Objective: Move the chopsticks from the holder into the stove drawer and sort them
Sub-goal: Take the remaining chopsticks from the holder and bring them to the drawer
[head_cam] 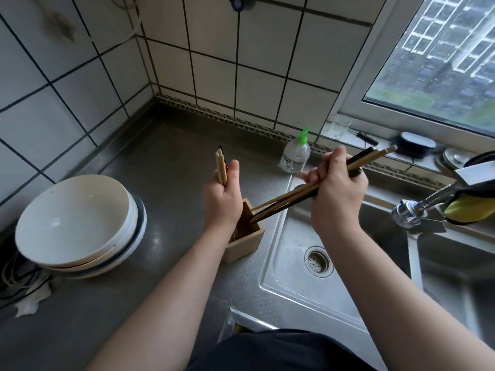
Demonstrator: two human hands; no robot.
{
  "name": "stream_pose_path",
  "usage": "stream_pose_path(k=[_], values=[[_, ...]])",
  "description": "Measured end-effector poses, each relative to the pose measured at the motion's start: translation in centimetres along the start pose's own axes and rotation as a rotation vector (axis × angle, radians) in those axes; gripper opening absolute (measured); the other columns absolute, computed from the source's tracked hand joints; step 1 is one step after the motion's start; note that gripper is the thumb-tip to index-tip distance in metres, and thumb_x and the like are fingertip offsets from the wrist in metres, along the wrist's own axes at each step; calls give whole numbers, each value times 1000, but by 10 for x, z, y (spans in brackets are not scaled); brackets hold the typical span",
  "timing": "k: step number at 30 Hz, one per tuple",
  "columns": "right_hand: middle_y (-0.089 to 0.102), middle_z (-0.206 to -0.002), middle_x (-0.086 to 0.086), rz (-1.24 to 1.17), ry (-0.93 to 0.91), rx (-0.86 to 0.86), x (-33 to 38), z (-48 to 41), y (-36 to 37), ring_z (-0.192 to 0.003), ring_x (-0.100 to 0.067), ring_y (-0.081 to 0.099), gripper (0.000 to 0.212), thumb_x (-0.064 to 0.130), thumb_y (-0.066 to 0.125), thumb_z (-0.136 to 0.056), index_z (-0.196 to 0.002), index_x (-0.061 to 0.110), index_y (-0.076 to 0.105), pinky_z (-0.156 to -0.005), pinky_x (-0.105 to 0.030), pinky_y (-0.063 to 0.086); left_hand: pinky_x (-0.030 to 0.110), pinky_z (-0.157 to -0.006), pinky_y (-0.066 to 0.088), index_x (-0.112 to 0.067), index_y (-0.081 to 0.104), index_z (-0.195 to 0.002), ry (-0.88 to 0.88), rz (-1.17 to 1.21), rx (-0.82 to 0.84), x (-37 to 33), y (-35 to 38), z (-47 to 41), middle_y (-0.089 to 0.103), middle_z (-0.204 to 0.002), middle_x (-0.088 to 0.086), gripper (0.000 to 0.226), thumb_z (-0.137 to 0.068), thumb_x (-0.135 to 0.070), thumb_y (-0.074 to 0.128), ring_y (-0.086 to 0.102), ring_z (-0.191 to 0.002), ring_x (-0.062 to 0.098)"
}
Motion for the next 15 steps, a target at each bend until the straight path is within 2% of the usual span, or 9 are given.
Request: stream_pose_path(k=[3, 8, 11, 15], values=[[36, -50, 2, -103, -12, -45, 19, -8, -11, -43, -14, 37, 36, 27, 49, -100, -67, 15, 43, -52, -31, 42, 34, -47, 33, -22, 42, -58, 59, 44, -35, -19, -5, -6, 40, -50, -1, 47, -93, -53, 49, 41, -45, 21], [35, -49, 1, -258, -47, -39, 51, -16, -27, -43, -15, 36, 39, 28, 48, -100, -65, 14, 42, -53, -30, 39, 28, -45, 30, -11, 46, -63, 224, 109, -23, -67, -2, -4, 39, -49, 1, 48, -99, -43, 48, 38, -41, 21], [42, -49, -1, -305, -66, -61, 65, -15, -44, -44, -17, 42, 37, 26, 49, -100, -67, 12, 46, -56, -33, 44, 28, -44, 31, -8, 46, -65, 325, 155, -14, -105, 6, 6, 40, -49, 1, 46, -100, -39, 46, 39, -41, 21], [56, -53, -2, -256, -97, -123, 80, -8, -78, -50, -16, 57, 33, 26, 48, -100, -74, 7, 55, -67, -36, 53, 25, -43, 29, -17, 41, -60, 397, 240, 77, -144, 34, 26, 38, -46, -8, 45, -103, -29, 42, 37, -38, 12]])
Point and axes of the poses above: each hand's wrist, its own z-axis away from the middle knuckle, its own y-axis out of the palm, x = y × z, the point moved 10 cm from there along -z, towards the middle knuckle
